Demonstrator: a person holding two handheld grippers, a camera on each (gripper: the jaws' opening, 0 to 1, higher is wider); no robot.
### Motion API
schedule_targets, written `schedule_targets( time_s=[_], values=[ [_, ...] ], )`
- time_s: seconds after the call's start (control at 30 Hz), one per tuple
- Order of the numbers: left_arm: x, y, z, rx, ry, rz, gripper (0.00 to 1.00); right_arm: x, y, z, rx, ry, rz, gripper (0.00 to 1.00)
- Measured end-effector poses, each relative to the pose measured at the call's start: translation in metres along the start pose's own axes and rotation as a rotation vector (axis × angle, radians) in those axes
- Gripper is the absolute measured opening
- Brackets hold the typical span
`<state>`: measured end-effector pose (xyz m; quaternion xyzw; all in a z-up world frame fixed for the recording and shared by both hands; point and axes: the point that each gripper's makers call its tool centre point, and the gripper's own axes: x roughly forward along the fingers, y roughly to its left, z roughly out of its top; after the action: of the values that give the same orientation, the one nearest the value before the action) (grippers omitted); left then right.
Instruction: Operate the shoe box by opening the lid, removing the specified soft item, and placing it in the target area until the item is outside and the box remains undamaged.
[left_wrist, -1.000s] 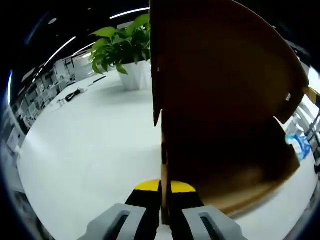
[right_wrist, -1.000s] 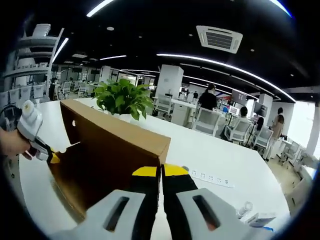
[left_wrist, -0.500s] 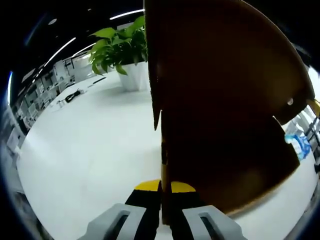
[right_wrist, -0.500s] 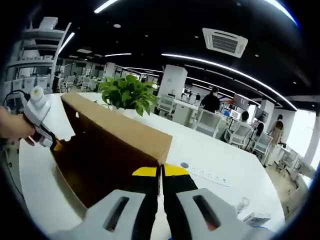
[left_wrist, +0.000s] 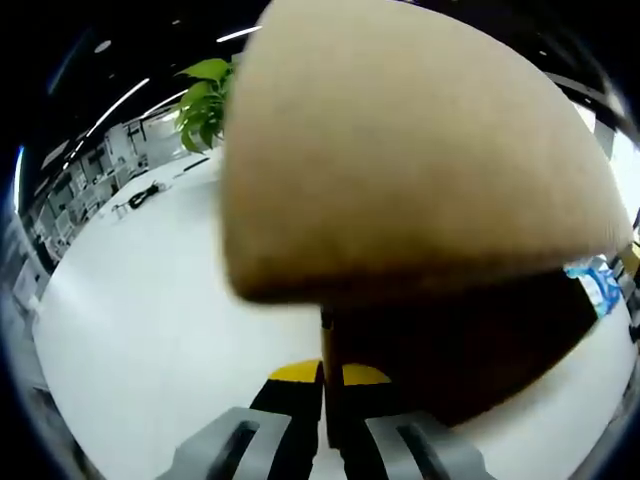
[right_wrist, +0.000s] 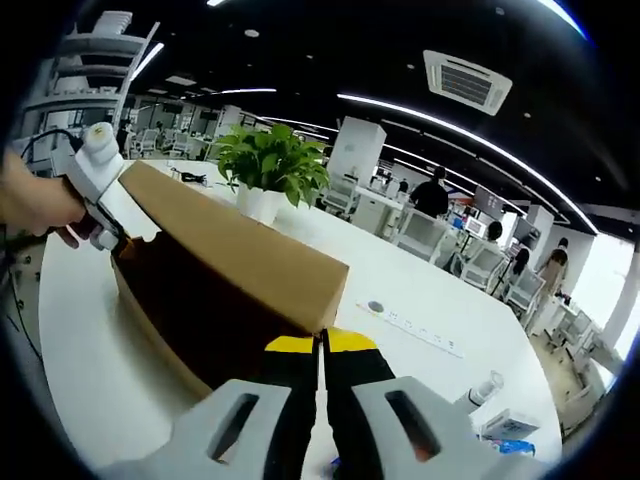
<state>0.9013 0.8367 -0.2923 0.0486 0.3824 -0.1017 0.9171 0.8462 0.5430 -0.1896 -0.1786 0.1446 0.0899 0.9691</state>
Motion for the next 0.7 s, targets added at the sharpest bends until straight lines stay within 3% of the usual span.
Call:
schedule_targets(
  time_s=[0.2,0.37,0.43,0.6,0.7],
  values=[
    [0.001,-0.001,0.002,0.025,-0.015,-0.014,0.05,0.001,0.000,-0.001,-0.009,0.005,0.001,0.00],
    [-0.003,-0.006,0.019,0.101,-0.072,-0.039,0.15,0.001,0.000,0.000,-0.006,0.008,-0.001,0.00],
    [-0.008,-0.010,0.022,0.135,-0.074,-0.061,0.20,0.001,0.000,0.000,-0.010,0.009,-0.002,0.00],
    [-0.033,-0.010,0.026,0.200,-0.103,-0.078,0.21,0.000,0.002,-0.004,-0.030,0.017,0.000,0.00],
    [-0.046,-0.008,0.018,0.221,-0.102,-0.093,0.21,0.001,0.004,-0.010,-0.035,0.028,0.004,0.00]
  ],
)
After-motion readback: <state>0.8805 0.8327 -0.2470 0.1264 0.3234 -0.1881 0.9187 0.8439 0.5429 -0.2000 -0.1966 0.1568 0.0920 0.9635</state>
